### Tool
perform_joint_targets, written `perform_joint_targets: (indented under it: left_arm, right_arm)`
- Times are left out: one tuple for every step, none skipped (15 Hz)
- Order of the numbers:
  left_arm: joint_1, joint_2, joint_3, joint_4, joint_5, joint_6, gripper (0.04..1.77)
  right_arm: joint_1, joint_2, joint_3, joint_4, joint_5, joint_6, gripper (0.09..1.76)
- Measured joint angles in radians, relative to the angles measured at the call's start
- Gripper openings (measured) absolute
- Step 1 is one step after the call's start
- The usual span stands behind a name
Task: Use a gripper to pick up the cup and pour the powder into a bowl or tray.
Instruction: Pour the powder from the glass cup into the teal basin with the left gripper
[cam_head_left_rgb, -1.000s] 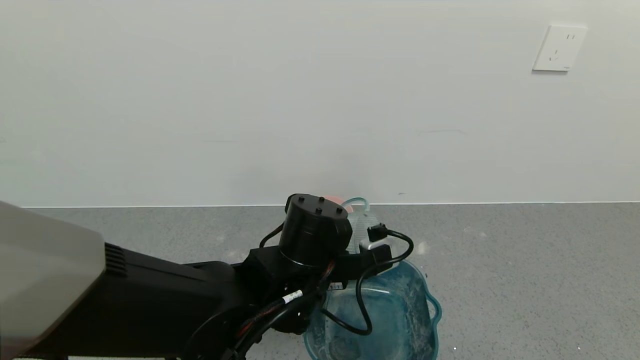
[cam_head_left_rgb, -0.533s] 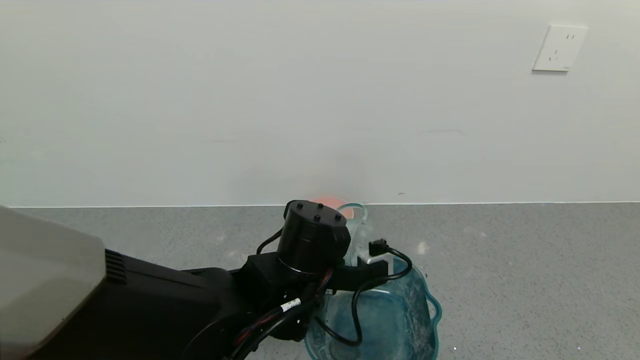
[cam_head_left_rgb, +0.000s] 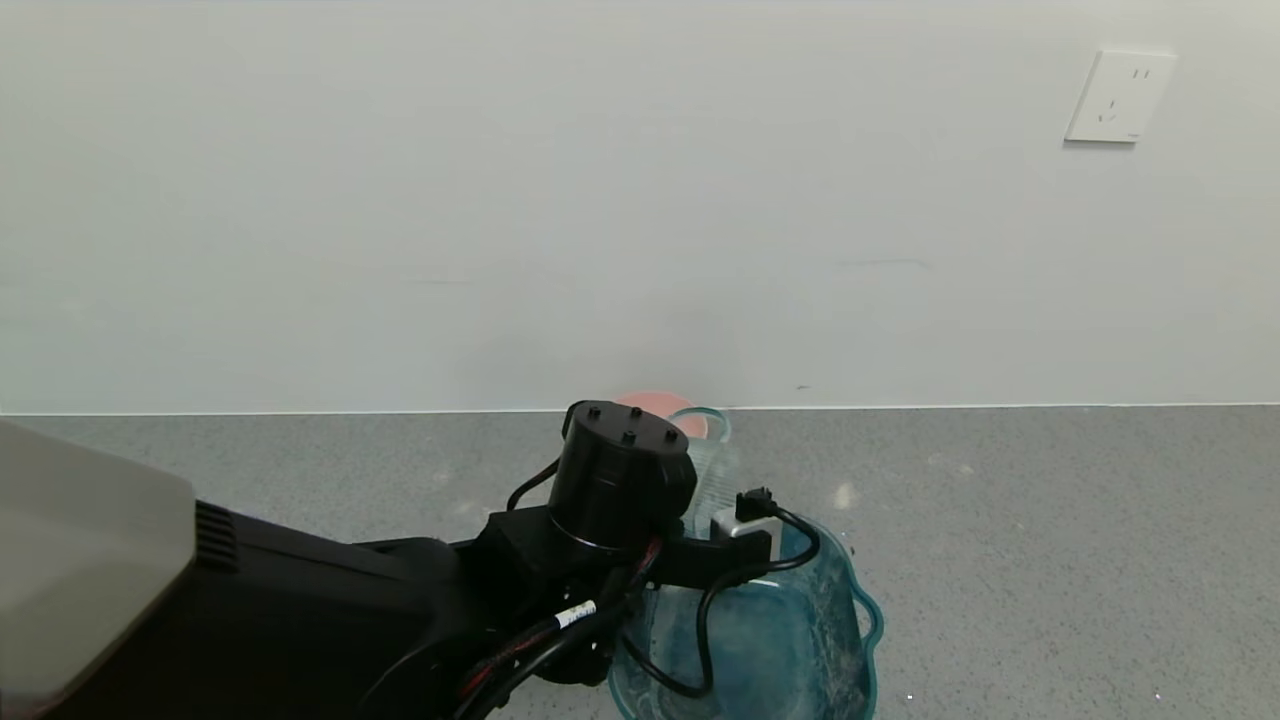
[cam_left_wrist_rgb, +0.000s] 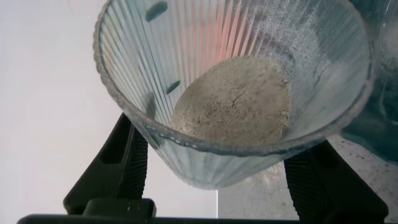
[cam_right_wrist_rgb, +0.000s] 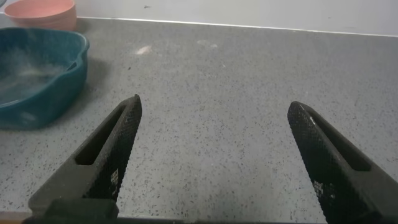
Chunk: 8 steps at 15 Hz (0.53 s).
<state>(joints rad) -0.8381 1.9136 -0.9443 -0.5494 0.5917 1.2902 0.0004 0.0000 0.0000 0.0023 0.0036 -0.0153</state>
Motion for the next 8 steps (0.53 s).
perform_joint_targets:
  left_arm:
    - [-0.001, -0.001, -0.003, -0.001, 0.001, 0.019, 1.26]
    - [-0.005, -0.003, -0.005, -0.001, 0.002, 0.038, 1.26]
    - [-0.008, -0.004, -0.005, -0.001, 0.004, 0.058, 1.26]
    - [-0.011, -0.005, -0.005, -0.001, 0.012, 0.076, 1.26]
    - [-0.015, -0.007, -0.007, -0.001, 0.02, 0.086, 1.26]
    - [-0.02, -0.007, -0.007, -0.001, 0.022, 0.095, 1.26]
    - [-0.024, -0.007, -0.007, -0.001, 0.023, 0.112, 1.26]
    - [-0.027, -0.007, -0.006, -0.001, 0.033, 0.124, 1.26]
  right_arm:
    - [0.0, 0.0, 0.0, 0.0, 0.0, 0.001, 1.71]
    - [0.0, 0.0, 0.0, 0.0, 0.0, 0.0, 1.71]
    - [0.0, 0.0, 0.0, 0.0, 0.0, 0.0, 1.71]
    - [0.0, 0.0, 0.0, 0.0, 0.0, 0.001, 1.71]
    - [0.0, 0.0, 0.0, 0.0, 0.0, 0.001, 1.71]
    - [0.0, 0.0, 0.0, 0.0, 0.001, 0.0, 1.71]
    - [0.0, 0.0, 0.0, 0.0, 0.0, 0.0, 1.71]
    - [0.0, 0.0, 0.0, 0.0, 0.0, 0.0, 1.71]
